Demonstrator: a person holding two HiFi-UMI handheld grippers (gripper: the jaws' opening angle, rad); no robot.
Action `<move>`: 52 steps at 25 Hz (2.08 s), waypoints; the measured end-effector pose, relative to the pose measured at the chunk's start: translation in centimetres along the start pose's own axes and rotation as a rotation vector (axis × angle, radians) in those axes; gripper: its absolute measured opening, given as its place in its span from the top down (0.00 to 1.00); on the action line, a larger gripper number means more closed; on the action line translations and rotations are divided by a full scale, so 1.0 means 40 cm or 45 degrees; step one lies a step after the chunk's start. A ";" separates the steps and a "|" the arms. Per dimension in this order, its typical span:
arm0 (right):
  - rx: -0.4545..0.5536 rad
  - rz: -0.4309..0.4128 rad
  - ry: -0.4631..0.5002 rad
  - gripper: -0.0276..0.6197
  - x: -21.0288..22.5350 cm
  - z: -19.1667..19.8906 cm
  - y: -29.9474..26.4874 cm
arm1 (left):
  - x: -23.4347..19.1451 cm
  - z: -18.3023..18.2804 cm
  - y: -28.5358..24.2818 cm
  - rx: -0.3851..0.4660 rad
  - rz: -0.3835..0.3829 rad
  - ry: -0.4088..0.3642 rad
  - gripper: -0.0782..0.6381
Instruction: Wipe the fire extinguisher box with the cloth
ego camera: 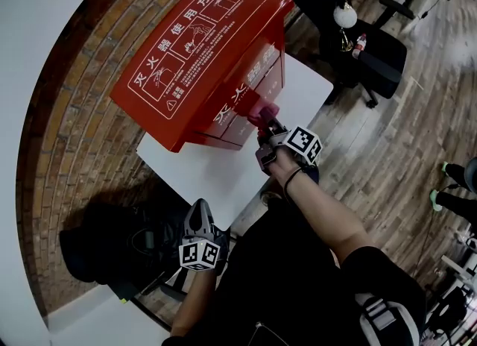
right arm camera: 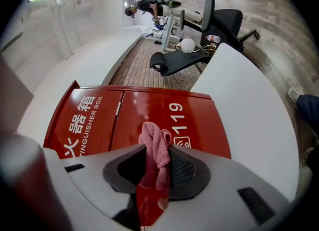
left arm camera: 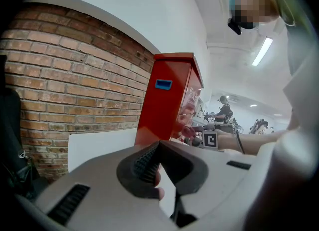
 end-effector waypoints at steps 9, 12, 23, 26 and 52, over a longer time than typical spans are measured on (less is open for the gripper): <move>0.004 0.060 0.000 0.78 0.082 0.006 0.000 | 0.002 0.006 -0.001 -0.006 0.002 0.000 0.86; 0.005 0.097 -0.002 0.78 0.113 0.005 0.000 | -0.003 0.009 -0.002 -0.011 -0.003 0.003 0.86; 0.016 0.190 -0.008 0.78 0.186 0.003 -0.005 | -0.022 0.019 -0.007 -0.028 -0.029 0.006 0.86; 0.018 0.221 0.000 0.78 0.208 0.000 -0.008 | -0.025 0.021 -0.007 -0.030 -0.034 0.013 0.86; 0.007 0.427 0.069 0.78 0.385 -0.004 -0.023 | -0.049 0.075 0.029 -0.098 -0.075 0.033 0.86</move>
Point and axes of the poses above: the fingertips, and each gripper's own axes: y backward along the fingers, x to its right, z out of its underside, the point moved 6 cm from there along y, backward along the fingers, and after that the axes turned 10 degrees about -z, right-handed, at the moved point
